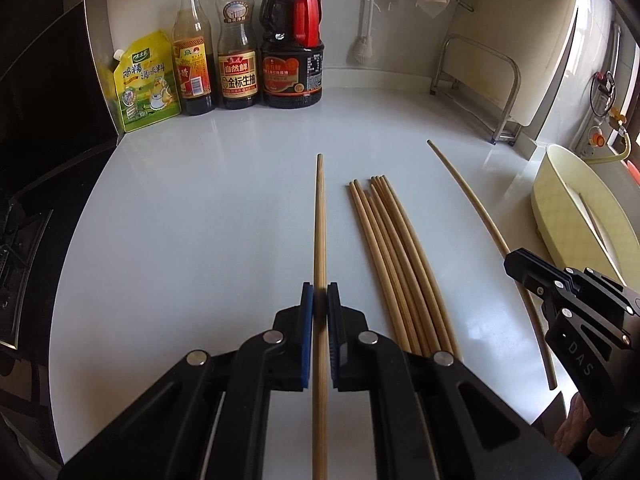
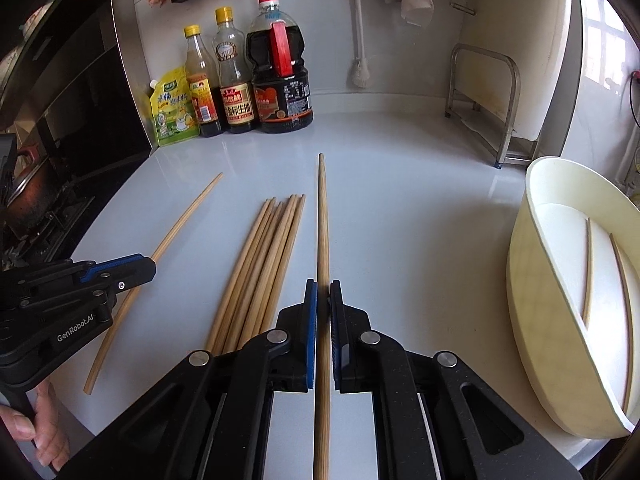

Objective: Organize utensils
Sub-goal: 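Carry both chopsticks into the cream basin and open both tools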

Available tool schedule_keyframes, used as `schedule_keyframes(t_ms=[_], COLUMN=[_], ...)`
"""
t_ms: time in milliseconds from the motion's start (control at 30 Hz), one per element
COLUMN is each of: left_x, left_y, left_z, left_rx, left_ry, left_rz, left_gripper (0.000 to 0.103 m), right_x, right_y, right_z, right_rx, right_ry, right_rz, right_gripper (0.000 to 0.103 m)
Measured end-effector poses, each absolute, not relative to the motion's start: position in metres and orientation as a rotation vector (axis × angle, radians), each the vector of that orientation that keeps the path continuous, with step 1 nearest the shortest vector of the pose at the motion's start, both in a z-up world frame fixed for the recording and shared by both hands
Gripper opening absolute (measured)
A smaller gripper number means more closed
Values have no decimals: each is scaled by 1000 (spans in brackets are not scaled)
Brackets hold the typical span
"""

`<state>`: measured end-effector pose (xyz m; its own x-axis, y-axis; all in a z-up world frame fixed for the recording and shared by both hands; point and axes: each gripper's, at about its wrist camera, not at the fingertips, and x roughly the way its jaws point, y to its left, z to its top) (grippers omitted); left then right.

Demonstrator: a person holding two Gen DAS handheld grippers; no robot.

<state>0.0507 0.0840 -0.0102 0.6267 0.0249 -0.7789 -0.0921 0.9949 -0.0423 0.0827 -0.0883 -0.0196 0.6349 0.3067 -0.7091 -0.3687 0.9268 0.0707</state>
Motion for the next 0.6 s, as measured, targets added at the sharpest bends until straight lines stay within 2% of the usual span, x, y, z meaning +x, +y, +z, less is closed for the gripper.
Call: schedule_keyframes(t_ms=[600], left_x=[78], left_y=[31], left_z=[56], left_rx=[-75], left_ry=[764], left_rz=[-69], left_gripper=[8], right_x=[73], right_y=[-160], right_z=[48], right_rx=[80], right_ry=[674], right_rz=[300], right_gripper=[6])
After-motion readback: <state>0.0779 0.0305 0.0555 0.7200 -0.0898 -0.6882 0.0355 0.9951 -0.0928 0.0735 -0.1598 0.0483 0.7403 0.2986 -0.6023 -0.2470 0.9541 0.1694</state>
